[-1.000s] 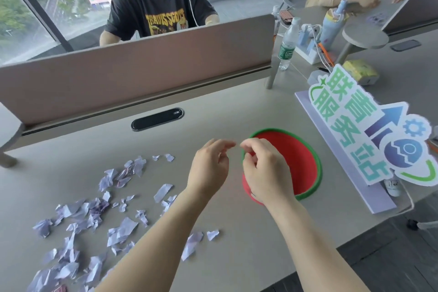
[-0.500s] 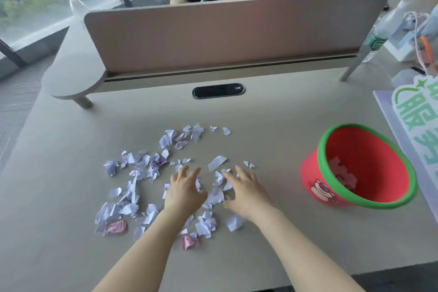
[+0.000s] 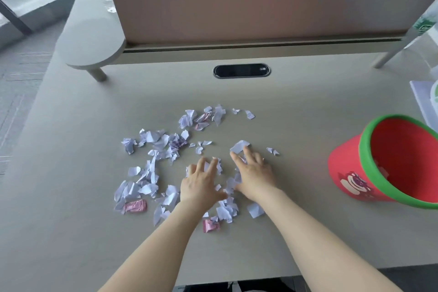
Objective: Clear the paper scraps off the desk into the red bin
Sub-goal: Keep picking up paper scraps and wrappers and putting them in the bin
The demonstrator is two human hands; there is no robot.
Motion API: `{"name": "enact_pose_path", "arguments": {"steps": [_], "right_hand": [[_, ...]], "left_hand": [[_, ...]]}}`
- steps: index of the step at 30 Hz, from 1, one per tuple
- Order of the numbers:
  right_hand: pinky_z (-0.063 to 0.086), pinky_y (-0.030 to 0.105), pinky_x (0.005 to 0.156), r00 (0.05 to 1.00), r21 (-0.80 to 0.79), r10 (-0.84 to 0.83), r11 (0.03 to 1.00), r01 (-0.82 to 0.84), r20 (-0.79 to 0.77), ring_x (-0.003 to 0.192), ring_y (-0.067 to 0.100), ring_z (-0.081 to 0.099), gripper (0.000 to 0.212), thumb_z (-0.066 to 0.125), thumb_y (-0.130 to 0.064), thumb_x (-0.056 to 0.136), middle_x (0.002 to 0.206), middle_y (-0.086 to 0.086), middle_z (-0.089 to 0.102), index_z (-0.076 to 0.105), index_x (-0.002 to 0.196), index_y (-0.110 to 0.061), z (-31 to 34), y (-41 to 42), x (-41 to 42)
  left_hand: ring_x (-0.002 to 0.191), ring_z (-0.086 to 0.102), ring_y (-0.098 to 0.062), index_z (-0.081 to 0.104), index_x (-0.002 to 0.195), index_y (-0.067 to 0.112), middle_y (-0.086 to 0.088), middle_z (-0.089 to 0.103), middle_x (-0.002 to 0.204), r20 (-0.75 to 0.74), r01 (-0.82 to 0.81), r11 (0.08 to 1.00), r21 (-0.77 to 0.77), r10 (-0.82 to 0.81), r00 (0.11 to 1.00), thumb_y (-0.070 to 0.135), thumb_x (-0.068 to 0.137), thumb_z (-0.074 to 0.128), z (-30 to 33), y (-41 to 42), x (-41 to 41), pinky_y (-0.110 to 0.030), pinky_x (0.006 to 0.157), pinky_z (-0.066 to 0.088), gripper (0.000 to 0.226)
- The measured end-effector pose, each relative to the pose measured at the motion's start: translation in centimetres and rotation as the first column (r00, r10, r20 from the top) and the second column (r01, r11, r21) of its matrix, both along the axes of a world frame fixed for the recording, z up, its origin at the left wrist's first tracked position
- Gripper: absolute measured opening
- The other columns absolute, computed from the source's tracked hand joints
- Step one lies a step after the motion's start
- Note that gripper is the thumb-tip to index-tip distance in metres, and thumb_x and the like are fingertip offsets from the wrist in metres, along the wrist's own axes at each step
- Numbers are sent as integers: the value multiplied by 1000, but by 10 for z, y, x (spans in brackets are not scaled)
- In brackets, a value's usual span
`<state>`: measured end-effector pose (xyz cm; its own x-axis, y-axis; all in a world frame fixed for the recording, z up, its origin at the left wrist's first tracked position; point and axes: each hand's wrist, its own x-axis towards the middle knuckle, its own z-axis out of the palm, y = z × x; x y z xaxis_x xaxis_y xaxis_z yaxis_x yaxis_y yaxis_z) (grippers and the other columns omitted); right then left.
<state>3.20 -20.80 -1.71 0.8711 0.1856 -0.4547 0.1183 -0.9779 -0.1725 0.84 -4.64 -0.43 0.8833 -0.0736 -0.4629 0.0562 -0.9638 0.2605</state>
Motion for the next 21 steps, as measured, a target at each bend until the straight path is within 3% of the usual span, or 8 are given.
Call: {"name": "enact_pose_path", "arguments": {"steps": [3, 6, 9, 14, 16, 21], "right_hand": [[39, 43, 96, 1000, -11, -5, 1000, 6, 14, 122, 30, 33, 73, 65, -42, 81, 149, 4, 20, 24, 141, -33, -7, 5, 1], [42, 38, 87, 998, 25, -22, 999, 21, 65, 108, 29, 40, 54, 61, -18, 82, 133, 4, 35, 40, 131, -28, -9, 10, -2], [43, 35, 76, 995, 134, -79, 988, 70, 61, 102, 29, 42, 42, 50, -2, 82, 121, 6, 39, 49, 119, -22, -7, 14, -6], [41, 33, 67, 992, 254, -128, 960, 119, 20, 97, 29, 50, 31, 47, 0, 83, 115, 6, 44, 55, 109, -15, -7, 19, -12], [37, 30, 66, 988, 293, -152, 944, 149, -13, 96, 27, 53, 25, 48, -2, 84, 114, 5, 46, 57, 105, -12, -7, 21, -14], [45, 29, 69, 978, 324, -197, 923, 207, -65, 95, 24, 58, 22, 48, -4, 85, 117, 4, 53, 61, 100, -12, -9, 25, -18]], "left_hand": [[121, 35, -24, 24, 141, 36, 6, 32, 137, 18, 15, 1000, -3, -15, 1000, 48, 72, 73, -2, -2, 2, -33, 75, 49, 85], [114, 38, -23, 35, 135, 33, 3, 37, 128, 35, -12, 1000, -12, 13, 999, 34, 81, 68, -4, -5, 4, -30, 65, 48, 63], [107, 42, -24, 45, 125, 28, 0, 42, 117, 43, -61, 996, -62, 63, 997, 27, 84, 64, -4, -7, 6, -31, 61, 43, 44], [99, 51, -28, 52, 115, 19, -5, 52, 104, 6, -125, 972, -198, 128, 992, 9, 83, 57, -7, -10, 7, -32, 64, 39, 34], [94, 56, -30, 56, 109, 18, -6, 56, 97, 7, -145, 961, -237, 151, 989, 8, 82, 56, -12, -11, 7, -30, 64, 38, 29], [87, 61, -27, 68, 97, 15, -7, 64, 95, -22, -232, 921, -312, 237, 971, 5, 82, 54, -12, -14, 5, -27, 66, 42, 23]]}}
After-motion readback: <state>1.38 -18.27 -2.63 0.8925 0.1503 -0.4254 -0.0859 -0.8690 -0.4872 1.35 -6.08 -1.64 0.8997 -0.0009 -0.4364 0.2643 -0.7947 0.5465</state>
